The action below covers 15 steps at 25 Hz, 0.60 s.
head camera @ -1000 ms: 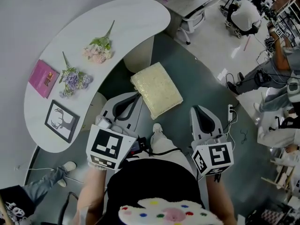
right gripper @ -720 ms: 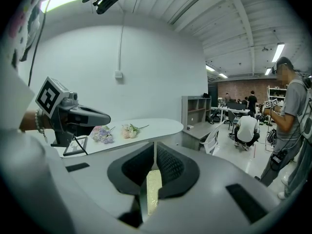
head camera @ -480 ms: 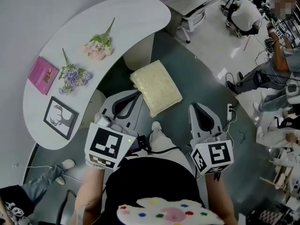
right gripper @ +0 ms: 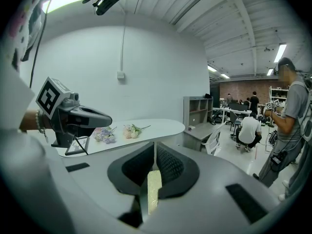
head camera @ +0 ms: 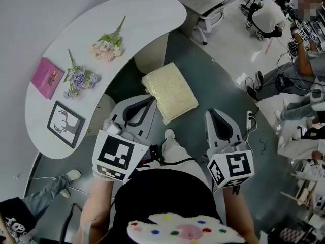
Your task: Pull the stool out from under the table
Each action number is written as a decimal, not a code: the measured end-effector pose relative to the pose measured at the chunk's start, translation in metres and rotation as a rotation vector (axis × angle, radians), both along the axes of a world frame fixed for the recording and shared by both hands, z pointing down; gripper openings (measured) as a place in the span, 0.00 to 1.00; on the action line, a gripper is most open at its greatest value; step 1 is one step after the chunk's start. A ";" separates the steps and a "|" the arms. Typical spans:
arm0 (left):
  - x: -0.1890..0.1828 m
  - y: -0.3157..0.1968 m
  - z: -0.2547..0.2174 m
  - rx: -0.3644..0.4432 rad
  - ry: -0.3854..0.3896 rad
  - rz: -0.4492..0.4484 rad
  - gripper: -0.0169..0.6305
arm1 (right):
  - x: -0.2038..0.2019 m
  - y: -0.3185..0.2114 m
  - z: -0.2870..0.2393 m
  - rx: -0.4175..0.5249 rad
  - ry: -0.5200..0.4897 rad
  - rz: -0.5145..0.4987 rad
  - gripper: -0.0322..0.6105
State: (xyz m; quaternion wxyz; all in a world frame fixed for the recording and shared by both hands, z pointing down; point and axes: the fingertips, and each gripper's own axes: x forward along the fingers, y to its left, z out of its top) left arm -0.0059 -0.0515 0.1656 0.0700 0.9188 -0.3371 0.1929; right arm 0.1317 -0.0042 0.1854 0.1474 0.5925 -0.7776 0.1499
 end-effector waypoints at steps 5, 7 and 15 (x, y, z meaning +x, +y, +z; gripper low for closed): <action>0.001 0.002 0.003 -0.010 0.001 -0.002 0.05 | 0.003 0.002 0.001 0.002 0.004 -0.005 0.12; 0.001 0.002 0.003 -0.015 0.005 -0.005 0.05 | 0.004 0.003 0.002 0.001 0.005 -0.005 0.12; 0.001 0.003 0.005 -0.011 0.000 -0.001 0.05 | 0.004 0.006 0.006 -0.007 0.010 0.000 0.12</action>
